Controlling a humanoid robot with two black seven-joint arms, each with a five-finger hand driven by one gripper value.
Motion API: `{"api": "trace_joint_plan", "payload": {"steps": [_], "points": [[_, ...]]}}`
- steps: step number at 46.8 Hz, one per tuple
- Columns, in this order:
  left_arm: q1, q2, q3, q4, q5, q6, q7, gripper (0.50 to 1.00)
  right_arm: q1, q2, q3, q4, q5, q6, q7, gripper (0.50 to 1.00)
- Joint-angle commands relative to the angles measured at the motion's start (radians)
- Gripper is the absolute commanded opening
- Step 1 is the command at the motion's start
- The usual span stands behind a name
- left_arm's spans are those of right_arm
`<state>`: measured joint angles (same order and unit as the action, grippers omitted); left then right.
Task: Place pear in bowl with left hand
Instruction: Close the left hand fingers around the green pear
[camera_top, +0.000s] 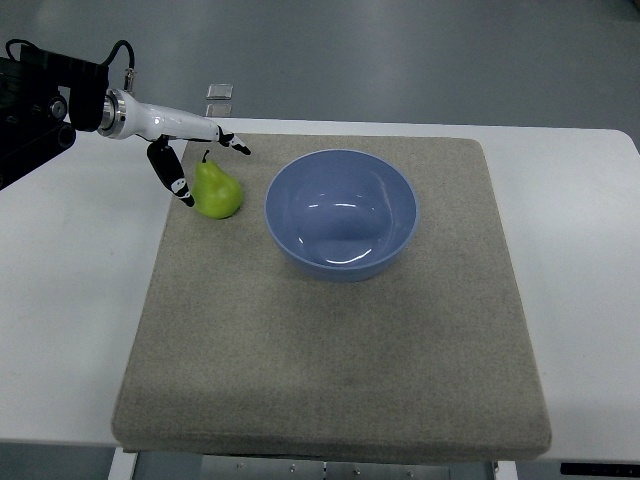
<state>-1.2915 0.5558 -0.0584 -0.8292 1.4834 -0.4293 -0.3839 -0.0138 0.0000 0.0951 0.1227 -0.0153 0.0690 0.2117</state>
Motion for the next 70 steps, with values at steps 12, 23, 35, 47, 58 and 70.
{"api": "trace_joint_plan", "payload": {"steps": [12, 23, 35, 47, 58, 70], "points": [[0.050, -0.033, 0.000, 0.008, -0.012, 0.049, 0.002, 0.988, 0.000, 0.000, 0.000, 0.000, 0.000, 0.000, 0.000, 0.926], [0.055, -0.037, -0.001, 0.022, -0.009, 0.052, 0.002, 0.986, 0.000, 0.000, 0.000, 0.000, 0.000, 0.000, 0.000, 0.926], [0.058, -0.054, -0.001, 0.044, -0.003, 0.087, 0.002, 0.945, 0.000, 0.000, 0.000, 0.000, 0.000, 0.000, 0.000, 0.926], [0.074, -0.074, 0.002, 0.074, 0.003, 0.113, 0.002, 0.797, 0.000, 0.000, 0.000, 0.000, 0.000, 0.000, 0.000, 0.926], [0.074, -0.076, 0.002, 0.074, 0.005, 0.116, 0.003, 0.583, 0.000, 0.000, 0.000, 0.000, 0.001, 0.000, 0.000, 0.926], [0.072, -0.077, 0.002, 0.074, 0.005, 0.116, 0.002, 0.500, 0.000, 0.000, 0.000, 0.000, 0.000, 0.000, 0.000, 0.926]]}}
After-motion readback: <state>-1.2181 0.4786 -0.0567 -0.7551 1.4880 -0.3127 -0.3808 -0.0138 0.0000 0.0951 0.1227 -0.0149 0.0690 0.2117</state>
